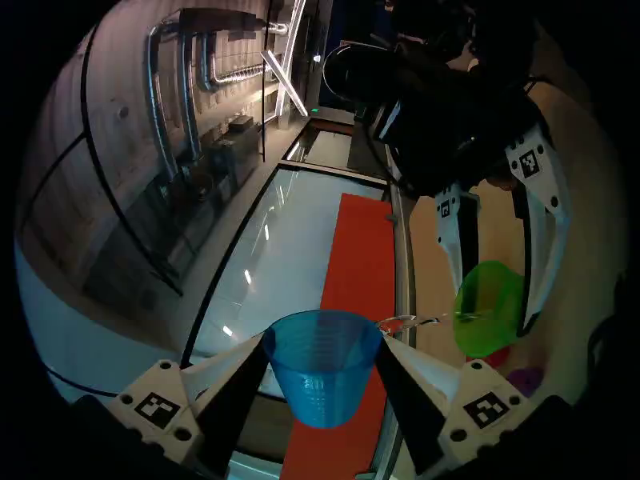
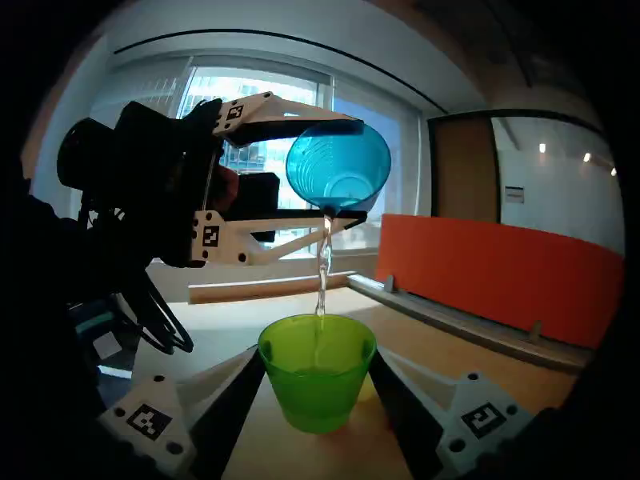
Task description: Pour water
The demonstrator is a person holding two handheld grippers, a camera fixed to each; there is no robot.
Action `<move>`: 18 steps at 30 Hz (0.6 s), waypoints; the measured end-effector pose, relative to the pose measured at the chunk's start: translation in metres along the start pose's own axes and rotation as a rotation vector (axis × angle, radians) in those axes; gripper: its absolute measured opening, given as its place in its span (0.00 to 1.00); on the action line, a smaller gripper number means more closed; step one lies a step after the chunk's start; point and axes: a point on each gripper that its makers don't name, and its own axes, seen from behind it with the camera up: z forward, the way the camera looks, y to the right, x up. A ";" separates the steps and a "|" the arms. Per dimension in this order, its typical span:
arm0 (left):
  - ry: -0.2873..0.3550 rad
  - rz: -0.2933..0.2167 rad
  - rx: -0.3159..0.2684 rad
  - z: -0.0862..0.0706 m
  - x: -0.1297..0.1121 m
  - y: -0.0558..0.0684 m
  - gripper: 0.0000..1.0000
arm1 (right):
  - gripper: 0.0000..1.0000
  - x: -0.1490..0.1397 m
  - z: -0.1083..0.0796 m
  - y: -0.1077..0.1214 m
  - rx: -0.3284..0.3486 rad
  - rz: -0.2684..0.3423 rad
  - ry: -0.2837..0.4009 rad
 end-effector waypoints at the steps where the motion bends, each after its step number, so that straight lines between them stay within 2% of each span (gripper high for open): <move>1: 0.001 0.006 0.002 0.000 0.000 -0.001 0.87 | 0.90 0.001 0.000 0.000 0.000 0.001 0.001; 11: 0.002 0.061 0.014 0.003 0.003 -0.009 0.87 | 0.89 0.002 -0.002 0.003 -0.003 0.001 0.010; 18: 0.001 0.112 0.015 0.006 0.005 -0.009 0.87 | 0.89 0.002 -0.003 0.003 -0.004 0.003 0.015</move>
